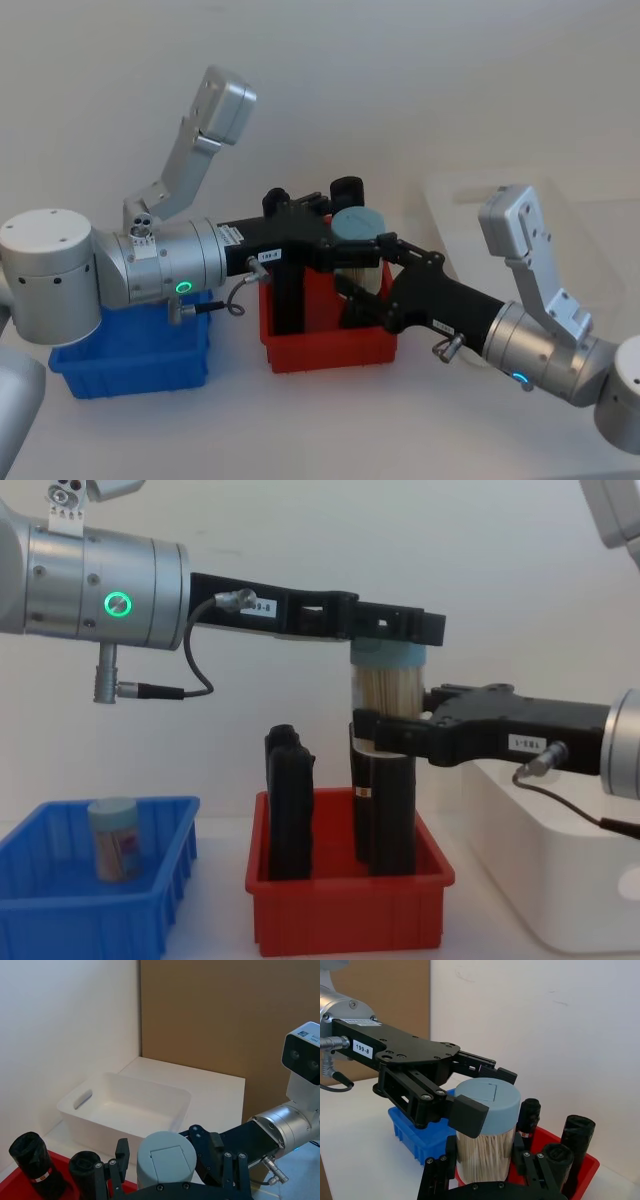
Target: Pick the cotton swabs from the blue box and place them into the white box.
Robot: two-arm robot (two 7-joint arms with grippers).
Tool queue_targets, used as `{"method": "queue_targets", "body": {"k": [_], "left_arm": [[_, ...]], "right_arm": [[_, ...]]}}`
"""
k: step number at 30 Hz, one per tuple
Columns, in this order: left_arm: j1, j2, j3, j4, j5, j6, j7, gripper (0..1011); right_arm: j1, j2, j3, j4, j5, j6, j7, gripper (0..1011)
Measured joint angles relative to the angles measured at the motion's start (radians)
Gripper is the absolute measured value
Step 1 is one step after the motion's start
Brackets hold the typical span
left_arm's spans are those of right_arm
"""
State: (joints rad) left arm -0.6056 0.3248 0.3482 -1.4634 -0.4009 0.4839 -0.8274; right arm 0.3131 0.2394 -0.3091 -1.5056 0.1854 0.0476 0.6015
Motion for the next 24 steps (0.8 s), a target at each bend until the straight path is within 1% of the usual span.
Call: {"method": "queue_targets", "body": {"k": [5, 12, 18, 24], "left_arm": [[0.000, 0.000, 0.000, 0.000, 0.000, 0.000, 0.000, 1004], [0.000, 0.000, 0.000, 0.000, 0.000, 0.000, 0.000, 1004], [0.000, 0.000, 0.000, 0.000, 0.000, 0.000, 0.000, 1004], [0.000, 0.000, 0.000, 0.000, 0.000, 0.000, 0.000, 1004]], "right_arm": [[0.000, 0.003, 0.000, 0.000, 0.003, 0.000, -0.009, 642], [-0.009, 0.014, 0.008, -0.006, 0.015, 0.002, -0.036, 642], [-0.024, 0.032, 0.022, -0.017, 0.034, 0.003, -0.079, 642], [-0.041, 0.051, 0.039, -0.024, 0.053, 0.003, -0.136, 642]]}}
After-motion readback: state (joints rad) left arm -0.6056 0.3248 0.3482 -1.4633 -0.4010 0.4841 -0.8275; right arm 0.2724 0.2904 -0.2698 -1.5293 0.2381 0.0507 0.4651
